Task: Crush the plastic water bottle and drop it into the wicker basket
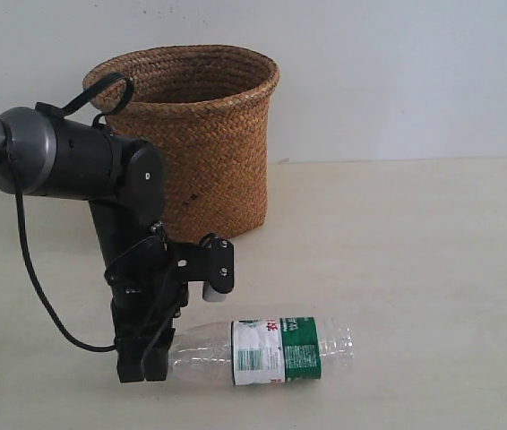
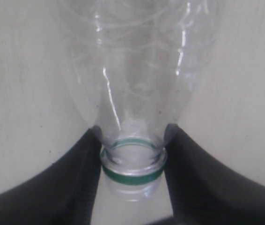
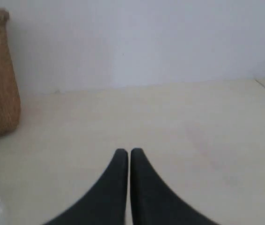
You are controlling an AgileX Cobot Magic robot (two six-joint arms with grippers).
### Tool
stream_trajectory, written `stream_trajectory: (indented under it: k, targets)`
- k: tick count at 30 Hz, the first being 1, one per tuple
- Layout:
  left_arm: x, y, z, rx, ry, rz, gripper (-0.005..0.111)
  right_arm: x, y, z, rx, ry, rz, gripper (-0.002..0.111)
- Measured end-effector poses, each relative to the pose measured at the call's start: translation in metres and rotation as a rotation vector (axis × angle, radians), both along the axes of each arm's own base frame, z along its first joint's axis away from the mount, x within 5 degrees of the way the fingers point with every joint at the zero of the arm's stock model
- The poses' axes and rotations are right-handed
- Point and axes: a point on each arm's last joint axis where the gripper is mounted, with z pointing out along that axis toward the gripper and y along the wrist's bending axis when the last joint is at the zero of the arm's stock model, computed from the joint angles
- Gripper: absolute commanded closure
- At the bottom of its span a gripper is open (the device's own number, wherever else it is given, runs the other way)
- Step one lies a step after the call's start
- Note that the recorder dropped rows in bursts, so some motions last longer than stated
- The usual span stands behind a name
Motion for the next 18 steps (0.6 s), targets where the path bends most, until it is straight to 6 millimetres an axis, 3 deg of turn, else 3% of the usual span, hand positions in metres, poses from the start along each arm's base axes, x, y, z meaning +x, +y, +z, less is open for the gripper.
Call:
stream_trajectory:
  k: [5, 8, 11, 14, 18]
  targets:
    - [0.000, 0.000, 0.000, 0.000, 0.000, 0.002, 0.103, -0.001, -0.003, 0.023, 0.260, -0.248, -0.027, 0.108]
    - [0.000, 0.000, 0.000, 0.001, 0.000, 0.011, 0.103, -0.003, -0.004, 0.035, 0.234, -0.325, -0.026, 0.108]
    - [0.000, 0.000, 0.000, -0.002, 0.003, 0.022, 0.103, -0.009, -0.003, 0.062, 0.215, -0.403, -0.013, 0.108]
    - [-0.001, -0.003, 0.000, -0.025, 0.016, 0.042, 0.103, -0.010, -0.003, 0.089, 0.211, -0.409, -0.006, 0.108]
    - [-0.002, -0.006, 0.001, -0.059, 0.028, 0.069, 0.103, 0.002, -0.001, 0.118, 0.191, -0.263, -0.003, 0.108]
